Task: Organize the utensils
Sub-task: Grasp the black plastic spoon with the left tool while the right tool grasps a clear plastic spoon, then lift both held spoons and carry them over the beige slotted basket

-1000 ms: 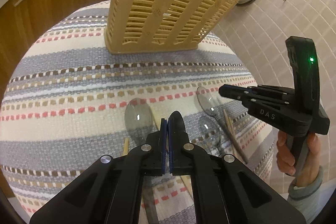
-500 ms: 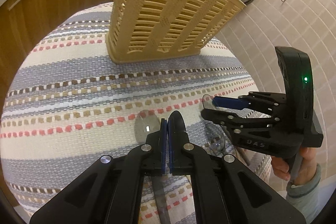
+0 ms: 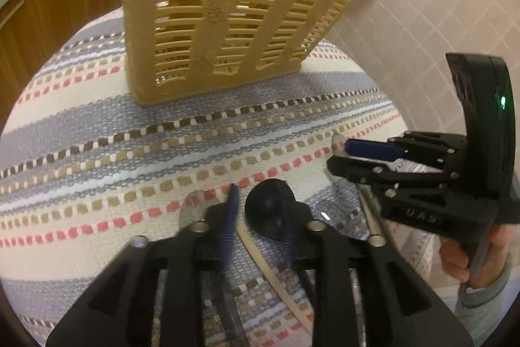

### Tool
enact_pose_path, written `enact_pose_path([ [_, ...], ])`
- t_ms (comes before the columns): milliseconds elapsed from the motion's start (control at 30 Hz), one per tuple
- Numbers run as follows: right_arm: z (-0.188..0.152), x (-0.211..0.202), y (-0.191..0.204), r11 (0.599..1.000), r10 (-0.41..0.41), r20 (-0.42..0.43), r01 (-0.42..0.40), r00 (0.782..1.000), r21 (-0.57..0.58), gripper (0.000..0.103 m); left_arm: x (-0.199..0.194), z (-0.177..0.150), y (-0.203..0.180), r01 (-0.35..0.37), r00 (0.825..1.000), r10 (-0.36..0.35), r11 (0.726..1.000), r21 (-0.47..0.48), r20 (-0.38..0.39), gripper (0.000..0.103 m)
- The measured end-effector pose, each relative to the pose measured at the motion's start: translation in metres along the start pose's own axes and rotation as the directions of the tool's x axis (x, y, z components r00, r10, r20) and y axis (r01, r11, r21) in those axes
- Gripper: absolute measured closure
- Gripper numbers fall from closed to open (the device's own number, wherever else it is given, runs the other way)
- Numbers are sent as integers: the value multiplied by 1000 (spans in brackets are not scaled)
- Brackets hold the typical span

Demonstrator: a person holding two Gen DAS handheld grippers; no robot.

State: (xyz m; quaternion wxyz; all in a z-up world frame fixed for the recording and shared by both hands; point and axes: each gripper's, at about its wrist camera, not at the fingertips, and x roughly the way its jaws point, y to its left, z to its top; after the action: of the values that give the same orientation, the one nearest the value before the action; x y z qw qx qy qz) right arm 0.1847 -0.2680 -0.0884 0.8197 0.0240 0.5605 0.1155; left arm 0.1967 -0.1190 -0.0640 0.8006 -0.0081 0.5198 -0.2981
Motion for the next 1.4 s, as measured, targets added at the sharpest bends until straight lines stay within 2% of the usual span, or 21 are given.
enact_pose_path([
  [100,-3,-2,-4,1000,24,7,-24,1000,18,73,9,0,-10,9,1000,-9,1000,18,-13,64],
  [133,-6,-6,-15,999,30,7,-30,1000,22,73,11,0,-14,-5,1000,5,1000,25,-12,62],
  [200,-6,-8,-16,999,38,9,-38,999,27,73,16,1,-25,-50,999,51,997,54,-16,60],
  [233,-3,-2,-22,999,44,10,-44,999,30,73,19,0,-35,-98,995,100,992,84,-17,60],
  [367,-5,-14,-44,996,62,24,-63,998,62,73,31,-7,-56,-227,973,229,963,147,1,60],
  [433,-7,-20,-56,994,73,33,-76,997,77,73,35,-10,-59,-279,960,280,946,164,20,67],
  [467,-8,-23,-60,994,73,36,-75,997,80,73,38,-11,-62,-300,954,299,938,173,28,67],
  [600,-14,-33,-69,993,84,54,-88,995,82,73,41,-10,-62,-292,956,287,942,166,54,68],
  [633,-16,-35,-70,992,88,59,-93,994,80,73,38,-10,-61,-256,966,249,954,154,66,68],
  [700,-19,-43,-73,992,95,74,-100,993,71,73,28,-12,-56,-210,975,198,968,136,98,68],
  [767,-23,-50,-71,993,97,91,-103,991,65,73,14,-16,-50,-186,974,167,975,122,151,68],
  [867,-24,-65,-63,992,111,141,-119,984,49,73,-11,-19,-51,-153,958,118,981,117,262,68],
  [933,-26,-78,-58,992,114,180,-123,977,36,73,-30,-23,-55,-160,932,106,978,132,346,68],
  [1067,-30,-108,-46,989,136,278,-147,951,16,73,-74,-35,-69,-216,851,101,962,168,515,68],
  [1100,-31,-114,-46,990,134,292,-144,947,13,73,-80,-36,-70,-226,838,102,959,170,536,68],
  [1200,-31,-133,-35,992,120,358,-128,926,0,73,-100,-39,-77,-286,766,122,944,165,631,68],
  [1267,-33,-147,-30,992,116,411,-125,904,-6,73,-110,-40,-76,-310,729,131,939,153,671,68],
  [1333,-33,-162,-26,992,117,457,-126,882,-10,73,-122,-39,-77,-352,670,154,927,128,726,68],
  [1400,-32,-181,-22,991,121,513,-130,850,-19,73,-141,-40,-79,-393,614,175,913,106,769,68],
])
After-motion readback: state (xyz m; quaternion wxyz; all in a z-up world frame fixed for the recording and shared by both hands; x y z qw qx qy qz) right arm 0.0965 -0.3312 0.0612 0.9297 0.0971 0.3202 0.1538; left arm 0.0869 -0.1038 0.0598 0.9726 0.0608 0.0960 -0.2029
